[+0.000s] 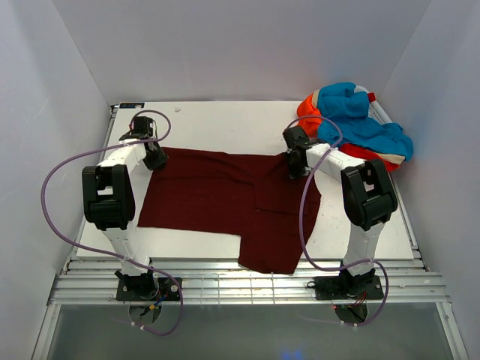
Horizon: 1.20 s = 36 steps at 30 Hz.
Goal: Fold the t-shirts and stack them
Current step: Fold the tshirt
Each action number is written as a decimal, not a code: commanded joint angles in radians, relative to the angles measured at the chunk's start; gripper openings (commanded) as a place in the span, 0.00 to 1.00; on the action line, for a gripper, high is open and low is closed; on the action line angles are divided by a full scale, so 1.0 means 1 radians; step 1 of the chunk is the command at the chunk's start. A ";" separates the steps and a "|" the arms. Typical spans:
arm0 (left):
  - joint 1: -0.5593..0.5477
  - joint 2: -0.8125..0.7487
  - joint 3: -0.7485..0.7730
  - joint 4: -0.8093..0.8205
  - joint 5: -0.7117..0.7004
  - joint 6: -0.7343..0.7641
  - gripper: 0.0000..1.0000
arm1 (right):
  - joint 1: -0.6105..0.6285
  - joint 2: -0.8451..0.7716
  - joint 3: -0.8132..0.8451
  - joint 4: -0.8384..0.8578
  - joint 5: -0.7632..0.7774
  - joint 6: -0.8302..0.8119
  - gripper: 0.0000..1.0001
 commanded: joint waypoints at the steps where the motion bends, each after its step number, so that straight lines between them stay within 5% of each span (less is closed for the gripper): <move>1: -0.005 -0.049 -0.035 0.033 0.040 -0.012 0.00 | -0.022 0.019 0.038 0.019 0.009 -0.011 0.08; 36: 0.065 -0.002 -0.148 -0.059 -0.250 0.001 0.00 | -0.109 0.158 0.033 -0.005 -0.016 0.007 0.08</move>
